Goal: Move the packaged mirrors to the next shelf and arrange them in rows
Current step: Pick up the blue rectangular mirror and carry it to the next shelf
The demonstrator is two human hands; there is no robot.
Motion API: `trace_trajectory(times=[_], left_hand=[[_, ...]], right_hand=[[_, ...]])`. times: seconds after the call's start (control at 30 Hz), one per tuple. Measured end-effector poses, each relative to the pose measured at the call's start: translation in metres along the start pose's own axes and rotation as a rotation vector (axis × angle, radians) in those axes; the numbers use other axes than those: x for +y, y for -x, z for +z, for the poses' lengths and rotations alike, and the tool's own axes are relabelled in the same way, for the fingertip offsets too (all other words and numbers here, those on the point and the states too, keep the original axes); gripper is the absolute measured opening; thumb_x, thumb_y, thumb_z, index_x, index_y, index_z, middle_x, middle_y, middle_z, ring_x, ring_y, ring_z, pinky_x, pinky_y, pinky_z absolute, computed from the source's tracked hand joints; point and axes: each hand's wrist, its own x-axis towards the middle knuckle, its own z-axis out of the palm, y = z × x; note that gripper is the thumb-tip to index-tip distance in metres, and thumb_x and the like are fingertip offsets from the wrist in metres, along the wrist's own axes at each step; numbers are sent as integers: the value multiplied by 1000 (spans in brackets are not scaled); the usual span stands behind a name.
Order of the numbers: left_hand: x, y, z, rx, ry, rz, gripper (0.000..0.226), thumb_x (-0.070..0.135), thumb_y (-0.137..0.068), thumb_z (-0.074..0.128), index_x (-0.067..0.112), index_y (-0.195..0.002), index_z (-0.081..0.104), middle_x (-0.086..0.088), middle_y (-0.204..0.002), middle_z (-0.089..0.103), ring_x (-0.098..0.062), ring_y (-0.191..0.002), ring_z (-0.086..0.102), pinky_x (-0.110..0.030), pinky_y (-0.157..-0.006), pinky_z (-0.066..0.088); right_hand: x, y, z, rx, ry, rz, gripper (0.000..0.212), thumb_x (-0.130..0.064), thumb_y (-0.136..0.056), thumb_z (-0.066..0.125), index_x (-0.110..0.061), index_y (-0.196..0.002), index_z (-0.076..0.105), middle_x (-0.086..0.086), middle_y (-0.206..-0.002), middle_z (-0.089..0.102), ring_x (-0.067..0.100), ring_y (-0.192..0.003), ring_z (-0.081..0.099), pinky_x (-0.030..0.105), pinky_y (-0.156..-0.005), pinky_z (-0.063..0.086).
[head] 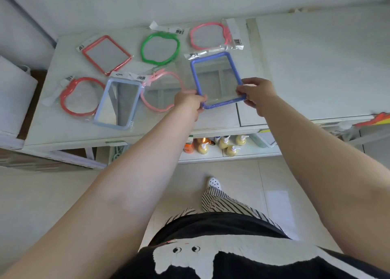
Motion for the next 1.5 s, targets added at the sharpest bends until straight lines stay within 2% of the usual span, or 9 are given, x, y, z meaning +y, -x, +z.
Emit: trace_trajectory(times=[0.2,0.37,0.5,0.6,0.77,0.9,1.07,1.33,1.5], left_hand=[[-15,39,-12,-158,34,15,40,-9,-83,63,0,-122,59,-3,-67,61,-10,-63,56,-14,-44,52],[-24,62,6,-222,0,23,41,-9,-81,65,2,-120,62,-4,-75,62,-11,-66,59,-16,-51,56],[-33,76,41,-276,-28,53,42,-9,-79,67,3,-119,63,-5,-76,64,-13,-66,61,-18,-58,57],[-40,89,77,-310,-32,52,44,-10,-77,68,2,-119,63,-5,-77,65,-14,-66,61,-17,-52,56],[-56,107,164,-369,-56,42,43,-9,-78,68,3,-119,64,-5,-77,65,-14,-67,61,-19,-63,57],[-73,121,237,-392,-75,22,42,-5,-77,70,10,-115,67,0,-70,68,-10,-56,66,-26,-83,56],[-84,143,311,-390,-54,48,44,-8,-76,69,5,-118,65,-5,-78,68,-13,-66,65,-20,-58,57],[-77,142,386,-359,-57,55,40,-5,-77,70,9,-115,67,-4,-77,68,-10,-57,66,-23,-77,59],[-56,120,430,-357,-53,64,40,-7,-78,69,3,-116,66,-6,-75,65,-12,-61,61,-16,-56,57]], right_hand=[[20,57,-30,-41,-242,96,20,-2,-81,69,-19,-91,66,7,-79,65,7,-48,55,18,-57,50],[41,82,-69,-28,-274,125,31,1,-80,68,-20,-101,71,8,-86,66,18,-70,55,22,-69,54],[51,94,-106,48,-281,102,36,0,-81,68,-19,-112,70,7,-81,64,15,-64,53,17,-58,53],[56,98,-143,113,-260,109,31,-2,-83,68,-18,-109,67,3,-75,61,12,-62,54,13,-47,48],[68,89,-226,229,-252,110,12,-3,-76,74,-14,-70,74,12,-78,60,21,-69,52,29,-77,44],[70,81,-301,254,-267,61,10,-3,-80,73,-11,-80,67,7,-76,64,14,-61,57,20,-68,54],[78,64,-378,271,-278,43,14,-2,-78,75,-13,-79,67,6,-72,66,8,-49,61,15,-55,52],[66,19,-442,268,-250,65,13,-3,-78,73,-13,-85,70,6,-70,64,10,-44,55,19,-65,54],[44,-21,-463,288,-201,106,22,-5,-72,75,-20,-57,71,9,-71,63,24,-70,51,35,-75,43]])
